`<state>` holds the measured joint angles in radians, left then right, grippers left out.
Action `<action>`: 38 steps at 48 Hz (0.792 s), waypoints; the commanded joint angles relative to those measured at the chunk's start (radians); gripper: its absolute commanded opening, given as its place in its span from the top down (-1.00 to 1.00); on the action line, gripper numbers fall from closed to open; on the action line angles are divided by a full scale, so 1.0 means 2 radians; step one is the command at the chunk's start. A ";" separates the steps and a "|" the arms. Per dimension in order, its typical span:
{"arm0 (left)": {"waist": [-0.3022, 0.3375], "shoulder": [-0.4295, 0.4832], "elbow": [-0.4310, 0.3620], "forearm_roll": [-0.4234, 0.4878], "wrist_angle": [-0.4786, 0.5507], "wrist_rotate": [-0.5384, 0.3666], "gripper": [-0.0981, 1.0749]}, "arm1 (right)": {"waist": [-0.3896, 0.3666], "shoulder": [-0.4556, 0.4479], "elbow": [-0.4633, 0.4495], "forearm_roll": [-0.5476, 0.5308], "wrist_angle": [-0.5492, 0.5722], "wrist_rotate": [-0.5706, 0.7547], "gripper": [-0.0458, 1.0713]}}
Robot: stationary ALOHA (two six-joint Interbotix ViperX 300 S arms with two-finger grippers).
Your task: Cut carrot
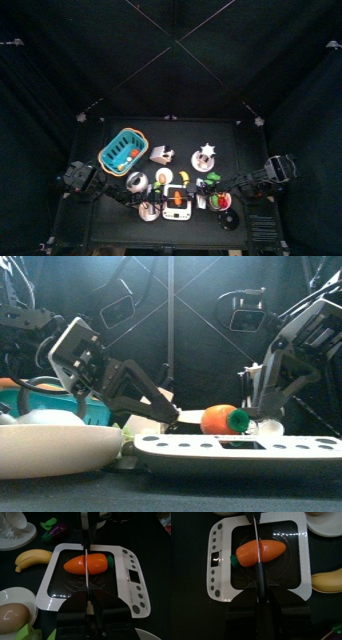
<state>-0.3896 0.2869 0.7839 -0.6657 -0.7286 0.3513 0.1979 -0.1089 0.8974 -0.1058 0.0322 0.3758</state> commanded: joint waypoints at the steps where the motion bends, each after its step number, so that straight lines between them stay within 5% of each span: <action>1: 0.003 -0.001 -0.002 -0.002 0.010 0.001 0.07 | 0.000 0.000 -0.002 0.002 -0.001 -0.001 0.22; 38: 0.018 -0.020 -0.008 0.011 0.012 0.005 0.07 | -0.003 -0.008 -0.007 -0.007 -0.008 -0.002 0.22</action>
<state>-0.3620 0.2838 0.7747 -0.6581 -0.6995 0.3605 0.1917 -0.0874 0.8943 -0.1150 0.0199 0.3728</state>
